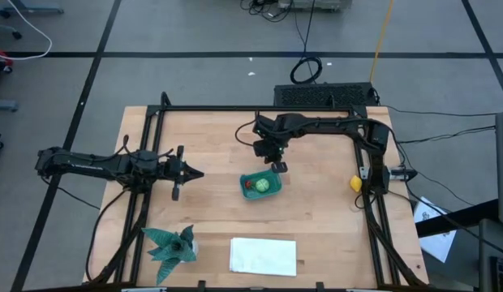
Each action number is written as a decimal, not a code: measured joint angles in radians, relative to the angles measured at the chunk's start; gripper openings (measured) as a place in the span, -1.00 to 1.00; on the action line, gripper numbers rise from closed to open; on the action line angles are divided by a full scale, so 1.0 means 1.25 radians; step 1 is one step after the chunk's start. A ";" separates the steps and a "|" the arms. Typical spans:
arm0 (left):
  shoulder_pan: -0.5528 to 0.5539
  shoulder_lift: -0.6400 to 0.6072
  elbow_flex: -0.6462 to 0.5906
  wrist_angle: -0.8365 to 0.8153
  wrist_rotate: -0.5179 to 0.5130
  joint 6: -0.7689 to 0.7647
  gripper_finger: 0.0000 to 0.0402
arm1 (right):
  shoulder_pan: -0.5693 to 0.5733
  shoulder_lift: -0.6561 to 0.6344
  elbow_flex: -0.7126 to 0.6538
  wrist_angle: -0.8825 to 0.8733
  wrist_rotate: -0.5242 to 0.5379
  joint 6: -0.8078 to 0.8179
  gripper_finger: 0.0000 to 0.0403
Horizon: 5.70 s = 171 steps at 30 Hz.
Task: Pick and placing Produce into tupperware
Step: Adjust the blue bin, then put the yellow lemon into the blue bin
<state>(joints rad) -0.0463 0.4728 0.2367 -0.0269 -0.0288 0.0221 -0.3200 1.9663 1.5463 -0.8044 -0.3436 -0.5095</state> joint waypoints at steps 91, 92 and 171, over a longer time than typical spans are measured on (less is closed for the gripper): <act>0.000 0.000 0.000 0.001 0.000 -0.003 -0.87 | 0.048 -0.108 -0.085 0.057 0.049 0.064 -1.00; 0.000 0.000 0.000 0.001 0.000 -0.003 -0.87 | 0.050 -0.113 -0.085 0.056 0.049 0.065 -1.00; 0.000 0.000 0.000 0.000 -0.006 -0.003 -0.87 | 0.039 -0.767 -1.015 1.243 -0.016 0.432 -1.00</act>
<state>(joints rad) -0.0463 0.4732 0.2367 -0.0265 -0.0358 0.0189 -0.2711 1.0077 0.2773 0.7496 -0.3637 0.0303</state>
